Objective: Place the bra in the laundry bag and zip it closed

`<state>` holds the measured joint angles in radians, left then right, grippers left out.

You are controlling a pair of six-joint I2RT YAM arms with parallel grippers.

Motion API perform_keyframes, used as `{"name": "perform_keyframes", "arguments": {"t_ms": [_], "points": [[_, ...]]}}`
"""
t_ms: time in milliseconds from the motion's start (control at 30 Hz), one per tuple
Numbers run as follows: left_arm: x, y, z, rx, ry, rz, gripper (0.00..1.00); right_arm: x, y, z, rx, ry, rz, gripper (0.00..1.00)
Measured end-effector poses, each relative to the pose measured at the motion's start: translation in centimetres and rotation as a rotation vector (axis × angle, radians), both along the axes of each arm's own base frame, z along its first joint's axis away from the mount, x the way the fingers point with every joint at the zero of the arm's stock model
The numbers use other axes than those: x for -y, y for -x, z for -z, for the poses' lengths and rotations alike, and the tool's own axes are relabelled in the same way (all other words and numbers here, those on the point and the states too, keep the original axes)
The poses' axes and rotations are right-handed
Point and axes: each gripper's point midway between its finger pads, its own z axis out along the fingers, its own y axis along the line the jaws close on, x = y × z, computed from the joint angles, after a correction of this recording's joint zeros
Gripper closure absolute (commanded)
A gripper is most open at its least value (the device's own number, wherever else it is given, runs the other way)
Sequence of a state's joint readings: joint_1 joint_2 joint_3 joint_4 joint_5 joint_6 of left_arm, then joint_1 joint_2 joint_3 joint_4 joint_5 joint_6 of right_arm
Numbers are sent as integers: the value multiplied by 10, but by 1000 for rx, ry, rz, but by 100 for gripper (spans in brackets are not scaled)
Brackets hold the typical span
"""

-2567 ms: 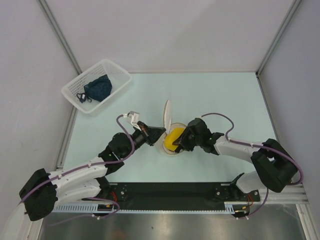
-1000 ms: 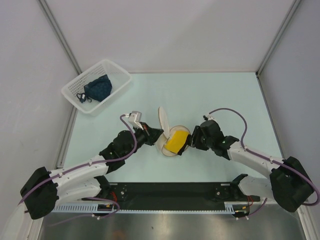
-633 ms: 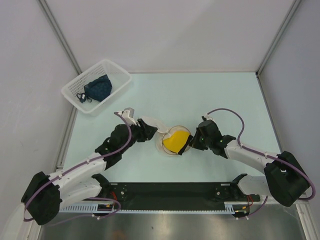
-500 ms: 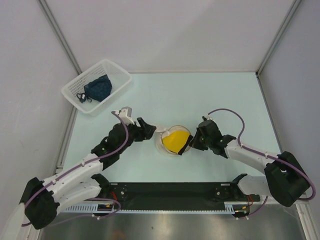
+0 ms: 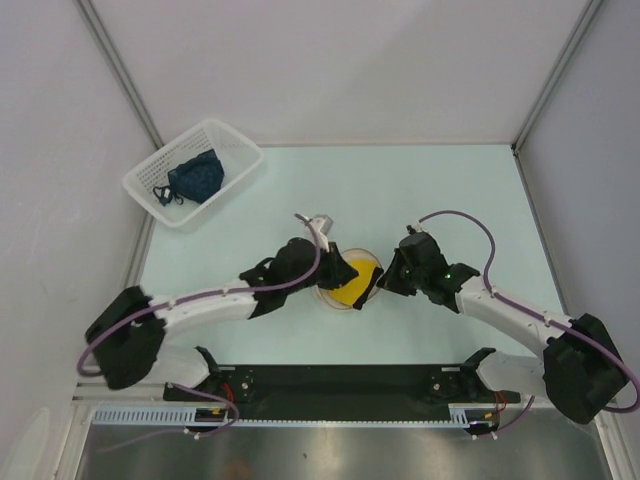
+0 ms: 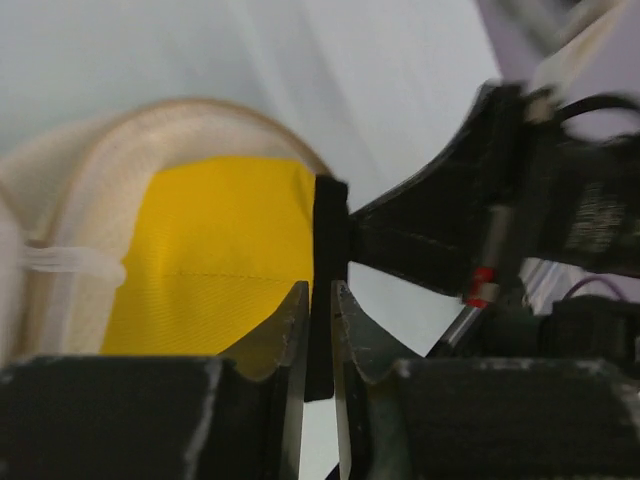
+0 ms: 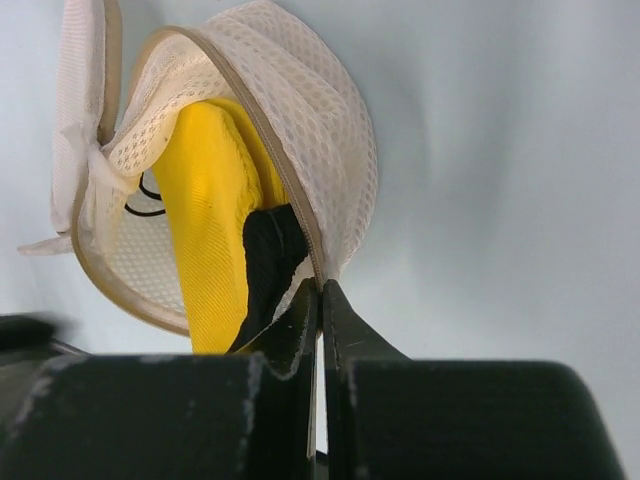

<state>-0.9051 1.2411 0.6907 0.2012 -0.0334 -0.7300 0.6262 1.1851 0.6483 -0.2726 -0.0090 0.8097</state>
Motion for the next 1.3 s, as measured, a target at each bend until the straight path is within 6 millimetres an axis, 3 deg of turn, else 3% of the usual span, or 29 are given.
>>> {"name": "perform_keyframes", "arguments": {"t_ms": [100, 167, 233, 300, 400, 533, 633, 667, 700, 767, 867, 933, 1033, 1133, 1300], "points": [[26, 9, 55, -141, -51, 99, 85, 1, 1, -2, -9, 2, 2, 100], [32, 17, 89, -227, -93, 133, 85, 1, 3, -5, -14, 3, 3, 100], [35, 21, 109, -277, -119, 154, 87, 2, 6, -15, -13, -1, 1, 100], [39, 21, 117, -299, -119, 164, 87, 3, 11, -27, -7, -8, -3, 100], [50, 15, 114, -289, -92, 172, 87, 3, 14, -58, 22, -19, -5, 100], [54, 10, 106, -266, -85, 173, 83, 3, 16, -83, 54, -31, -6, 100], [46, 10, 99, -245, -120, 166, 68, 8, 20, -80, 33, -16, -3, 100], [41, 11, 93, -234, -134, 161, 54, 10, 21, -79, 24, -10, -1, 100], [37, 11, 87, -220, -144, 158, 50, 12, 22, -77, 19, -4, -1, 100], [28, 12, 68, -188, -161, 150, 38, 14, 22, -77, 14, -1, -4, 100], [7, 16, 23, -110, -141, 116, 31, 17, 22, -77, 10, -1, -10, 100], [-7, 19, -5, -65, -101, 91, 30, 18, 23, -77, 9, -5, -13, 100], [-30, 27, -28, -32, -33, 58, 42, 18, 24, -80, 6, -19, -24, 100], [-36, 35, -21, -76, -3, 64, 55, 16, 26, -80, 0, -29, -37, 100], [-11, 34, 18, -190, -44, 125, 67, 13, 30, -83, -4, -48, -54, 100]]}}
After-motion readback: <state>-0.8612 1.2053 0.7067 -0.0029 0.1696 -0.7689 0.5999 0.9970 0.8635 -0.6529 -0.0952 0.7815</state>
